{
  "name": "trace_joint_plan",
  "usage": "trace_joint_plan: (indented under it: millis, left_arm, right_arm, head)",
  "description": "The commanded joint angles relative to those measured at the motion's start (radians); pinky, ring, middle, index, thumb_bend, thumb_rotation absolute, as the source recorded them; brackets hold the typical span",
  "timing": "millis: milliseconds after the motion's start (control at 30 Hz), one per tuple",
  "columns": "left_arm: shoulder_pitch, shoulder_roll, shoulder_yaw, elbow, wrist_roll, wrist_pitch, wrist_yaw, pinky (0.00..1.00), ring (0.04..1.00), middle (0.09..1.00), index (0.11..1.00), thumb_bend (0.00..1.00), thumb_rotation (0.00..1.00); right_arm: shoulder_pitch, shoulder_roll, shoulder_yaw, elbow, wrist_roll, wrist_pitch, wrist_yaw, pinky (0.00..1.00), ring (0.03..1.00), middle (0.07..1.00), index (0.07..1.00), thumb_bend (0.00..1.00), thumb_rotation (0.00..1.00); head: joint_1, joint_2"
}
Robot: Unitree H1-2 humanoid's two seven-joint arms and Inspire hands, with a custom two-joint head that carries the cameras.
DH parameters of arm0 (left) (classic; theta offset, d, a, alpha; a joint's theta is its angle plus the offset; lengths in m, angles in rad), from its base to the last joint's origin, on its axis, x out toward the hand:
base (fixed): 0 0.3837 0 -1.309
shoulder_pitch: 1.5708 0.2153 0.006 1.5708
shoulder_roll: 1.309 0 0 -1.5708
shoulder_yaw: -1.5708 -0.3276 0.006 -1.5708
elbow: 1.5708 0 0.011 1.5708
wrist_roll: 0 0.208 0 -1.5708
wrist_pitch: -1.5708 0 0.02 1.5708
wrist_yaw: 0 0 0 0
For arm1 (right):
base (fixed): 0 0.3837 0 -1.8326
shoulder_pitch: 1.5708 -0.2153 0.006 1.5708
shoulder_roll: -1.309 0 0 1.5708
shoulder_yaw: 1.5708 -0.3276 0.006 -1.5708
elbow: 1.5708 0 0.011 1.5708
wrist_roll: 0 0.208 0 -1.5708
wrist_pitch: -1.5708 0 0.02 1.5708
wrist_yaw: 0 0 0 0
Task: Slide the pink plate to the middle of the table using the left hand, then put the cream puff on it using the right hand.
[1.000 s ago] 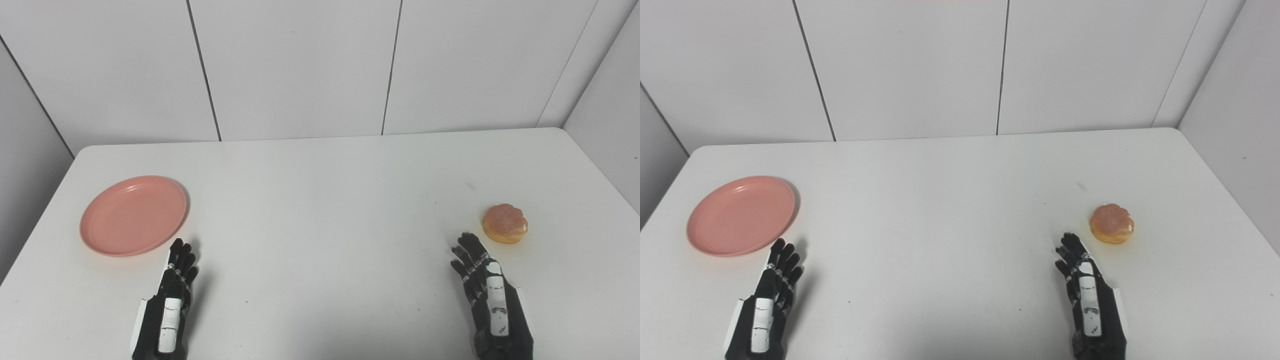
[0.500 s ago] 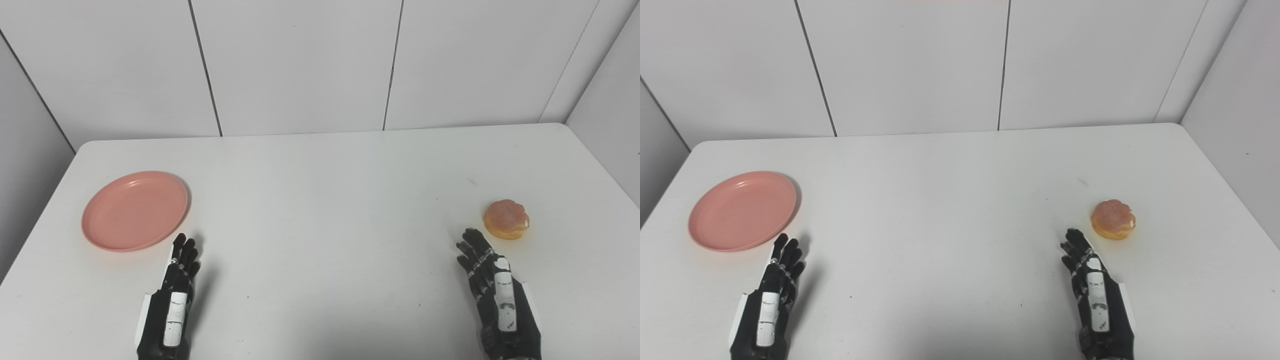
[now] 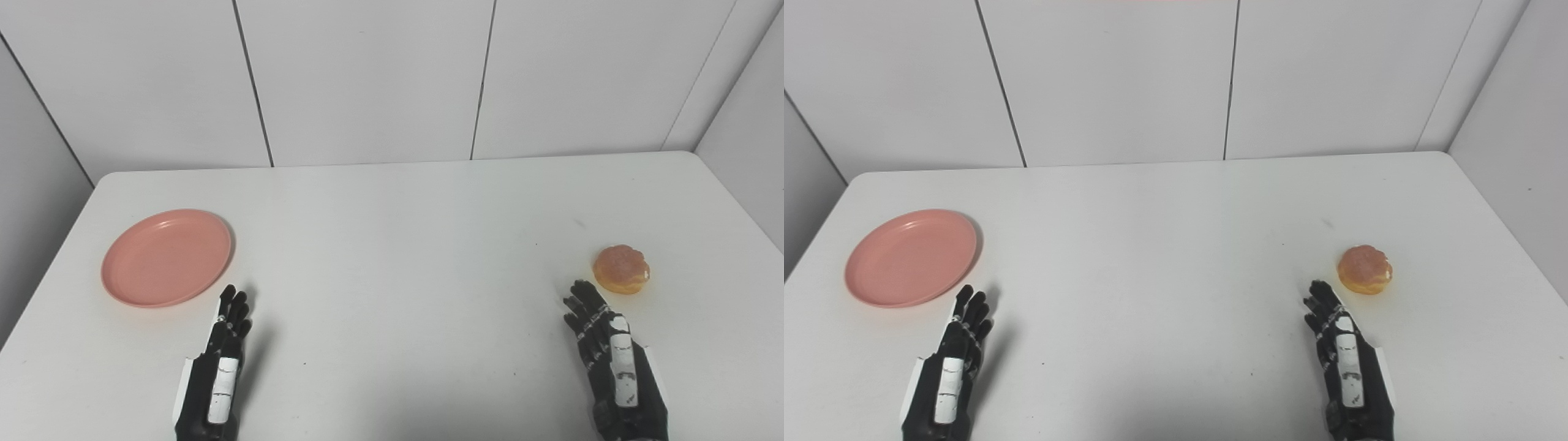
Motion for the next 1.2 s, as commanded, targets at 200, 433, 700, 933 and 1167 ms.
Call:
trace_joint_plan:
  millis: [200,433,700,933,1167]
  left_arm:
    - [0.024,-0.032,-0.033,0.006,0.017,0.008,-0.003,0.98,0.983,0.972,0.990,0.90,0.92]
    - [0.023,-0.073,-0.075,0.042,0.081,-0.020,0.039,0.95,0.969,0.959,0.980,0.91,0.91]
    - [0.018,-0.106,-0.120,0.086,0.160,-0.064,0.091,0.93,0.960,0.955,0.984,0.85,0.94]
    - [0.011,-0.117,-0.134,0.124,0.188,-0.096,0.123,0.91,0.956,0.950,0.980,0.77,0.94]
    - [0.000,-0.115,-0.132,0.162,0.189,-0.120,0.138,0.91,0.953,0.951,0.985,0.74,0.94]
  right_arm:
    - [0.004,-0.014,-0.014,0.009,0.017,0.022,0.015,0.95,0.926,0.920,0.855,0.81,0.90]
    - [-0.003,-0.045,-0.053,0.080,0.058,-0.011,0.062,0.99,0.948,0.940,0.891,0.79,0.92]
    - [-0.024,-0.065,-0.088,0.170,0.084,-0.056,0.111,1.00,0.967,0.956,0.915,0.79,0.93]
    - [-0.041,-0.064,-0.097,0.233,0.082,-0.087,0.129,0.99,0.952,0.947,0.900,0.74,0.98]
    - [-0.058,-0.060,-0.093,0.283,0.074,-0.112,0.139,1.00,0.954,0.943,0.889,0.70,1.00]
  head:
    - [0.076,-0.040]
    - [0.180,-0.102]
    - [0.255,-0.176]
    - [0.275,-0.227]
    - [0.291,-0.285]
